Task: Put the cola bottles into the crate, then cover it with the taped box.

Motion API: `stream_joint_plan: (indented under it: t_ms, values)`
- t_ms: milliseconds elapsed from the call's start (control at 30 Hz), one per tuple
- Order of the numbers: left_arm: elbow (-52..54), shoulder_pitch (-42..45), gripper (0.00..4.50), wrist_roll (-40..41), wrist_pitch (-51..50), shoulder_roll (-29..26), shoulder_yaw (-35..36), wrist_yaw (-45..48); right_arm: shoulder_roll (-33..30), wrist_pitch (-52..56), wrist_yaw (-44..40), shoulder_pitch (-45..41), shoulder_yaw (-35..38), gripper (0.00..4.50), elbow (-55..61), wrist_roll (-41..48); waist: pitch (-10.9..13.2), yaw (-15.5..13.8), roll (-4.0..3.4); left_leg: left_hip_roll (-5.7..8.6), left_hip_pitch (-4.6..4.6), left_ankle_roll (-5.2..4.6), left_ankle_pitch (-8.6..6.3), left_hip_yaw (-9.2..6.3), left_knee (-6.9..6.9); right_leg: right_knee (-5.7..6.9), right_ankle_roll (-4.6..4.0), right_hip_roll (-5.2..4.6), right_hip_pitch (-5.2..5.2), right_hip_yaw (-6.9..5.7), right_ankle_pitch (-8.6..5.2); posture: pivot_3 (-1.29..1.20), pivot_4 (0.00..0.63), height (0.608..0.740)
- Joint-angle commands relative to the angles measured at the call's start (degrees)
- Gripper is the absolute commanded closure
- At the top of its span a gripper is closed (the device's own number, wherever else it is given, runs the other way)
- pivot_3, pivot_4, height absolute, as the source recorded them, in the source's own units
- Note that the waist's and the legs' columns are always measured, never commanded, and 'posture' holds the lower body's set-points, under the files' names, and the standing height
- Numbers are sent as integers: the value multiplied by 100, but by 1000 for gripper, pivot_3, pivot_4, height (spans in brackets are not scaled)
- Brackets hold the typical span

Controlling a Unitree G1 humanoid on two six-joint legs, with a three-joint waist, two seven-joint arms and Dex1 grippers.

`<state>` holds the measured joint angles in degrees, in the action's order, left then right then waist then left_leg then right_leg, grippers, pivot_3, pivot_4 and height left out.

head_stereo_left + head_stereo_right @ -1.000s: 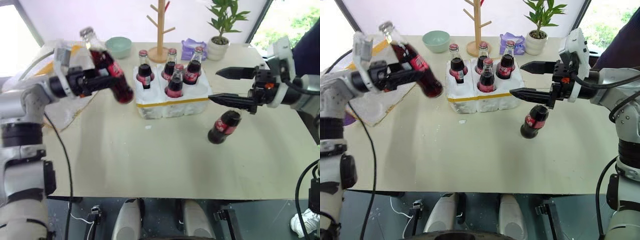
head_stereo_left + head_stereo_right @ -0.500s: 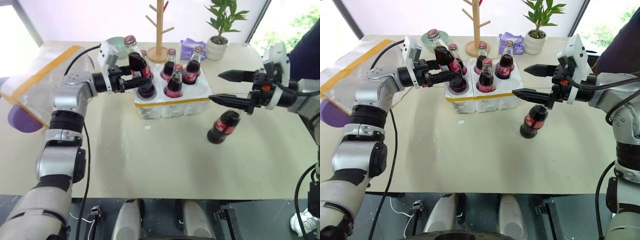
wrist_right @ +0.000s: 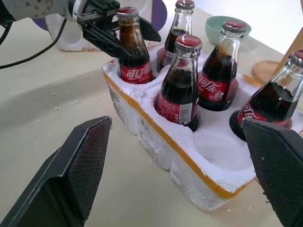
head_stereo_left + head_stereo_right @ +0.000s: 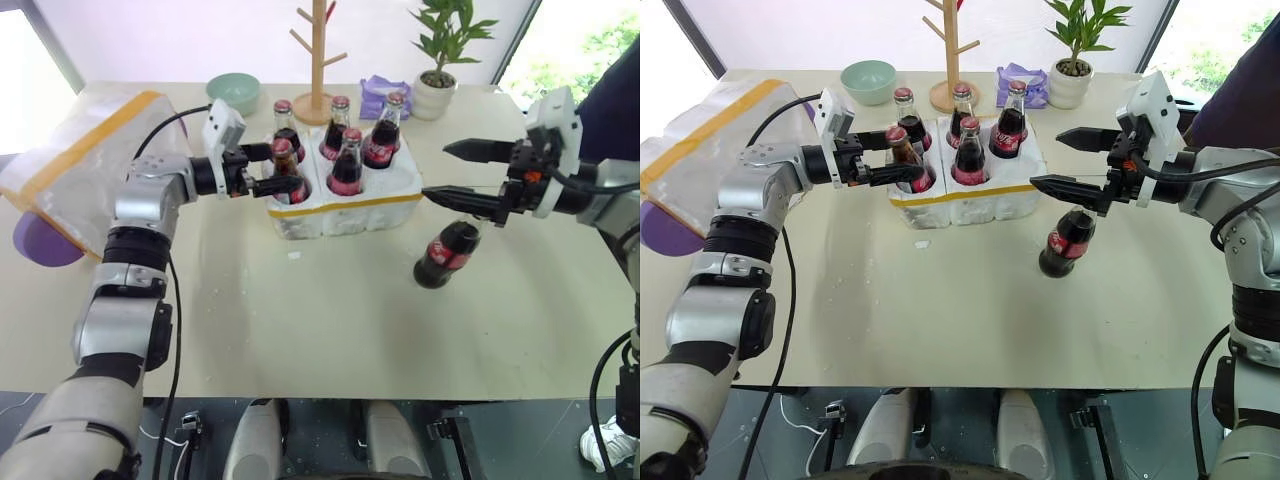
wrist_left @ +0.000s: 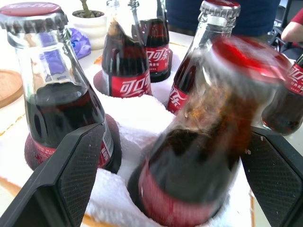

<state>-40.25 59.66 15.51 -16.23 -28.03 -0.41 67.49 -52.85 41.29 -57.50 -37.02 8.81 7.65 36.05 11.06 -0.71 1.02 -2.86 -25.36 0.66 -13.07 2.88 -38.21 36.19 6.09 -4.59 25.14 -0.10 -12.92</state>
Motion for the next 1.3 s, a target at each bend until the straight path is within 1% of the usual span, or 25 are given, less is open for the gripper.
stream_joint_plan:
  t_ms: [33,67,167,267,333,400,500,567,633,700,800,933,1300]
  values:
    - [540,-26,18,165,-194,-208,95,278,-270,-18,-6,142,431,0,212,35,0,0,0,0,0,0,0,0,0,0,0,0,0,0,0,0,150,740]
    - [765,-59,18,317,-405,-308,169,421,-404,17,-58,267,582,0,255,58,0,2,0,0,-1,0,0,0,0,-1,0,0,0,0,0,0,150,740]
    - [1366,-1,18,877,-1319,-740,465,779,-921,247,-294,766,1366,0,283,259,3,0,1,0,-7,0,0,-1,4,0,0,0,6,-1,-1,0,150,740]
    - [1939,-88,18,1393,-2140,-1212,525,1281,-1135,316,-368,1500,2142,0,345,215,2,10,0,-1,-4,-1,-1,-1,6,-1,0,0,6,0,-1,0,150,740]
    - [2492,-264,18,1729,-2636,-1539,467,1648,-947,-71,-134,2277,2587,0,464,-273,-3,9,5,-1,7,-1,-1,-2,7,-1,0,0,-4,-1,-1,0,150,740]
    - [2962,-457,18,1887,-2877,-1745,349,1845,-683,-291,90,2998,2889,0,660,-574,-4,11,4,-2,23,-1,-2,-4,7,-4,1,1,-24,-2,-3,0,150,740]
    - [3469,-783,18,1812,-2731,-1831,106,1924,-65,-100,284,3794,3262,0,1214,-277,-7,0,-2,0,38,0,-2,-1,4,-8,-16,-2,-41,0,-12,0,150,740]
    - [3617,-881,18,1767,-2633,-1732,-3,1848,505,-213,646,4116,3125,0,1600,-235,-7,6,-2,0,47,0,-1,-3,3,-7,-20,-1,-49,1,-14,0,150,740]
    - [3611,-886,18,1789,-2644,-1576,-67,1712,1126,-445,1105,4251,2761,0,1939,-326,-10,14,4,-1,56,1,-1,-4,1,-7,-23,1,-56,3,-16,0,150,740]
    - [3576,-852,18,1791,-2702,-1460,-129,1603,1528,-434,1511,4158,2473,0,2110,-326,-9,53,2,-2,68,1,-1,-6,2,-8,-25,3,-66,4,-17,0,150,740]
    - [3617,-840,18,1795,-2632,-1329,-179,1565,1886,-359,1890,3882,2221,0,2066,-182,-8,94,-1,-1,73,2,-1,-2,5,-7,-25,2,-66,10,-17,0,150,740]
    - [3588,-801,18,1793,-2569,-1234,-174,1487,2015,-428,1942,3669,1962,0,1720,-134,-8,124,0,-1,73,1,-1,-4,8,-7,-24,3,-67,8,-17,0,150,740]
    - [3644,-836,18,1789,-2475,-1231,-174,1376,2069,-422,1733,3357,1315,0,1541,179,-8,133,0,-1,74,0,-1,-4,11,-7,-23,3,-67,8,-17,0,150,740]
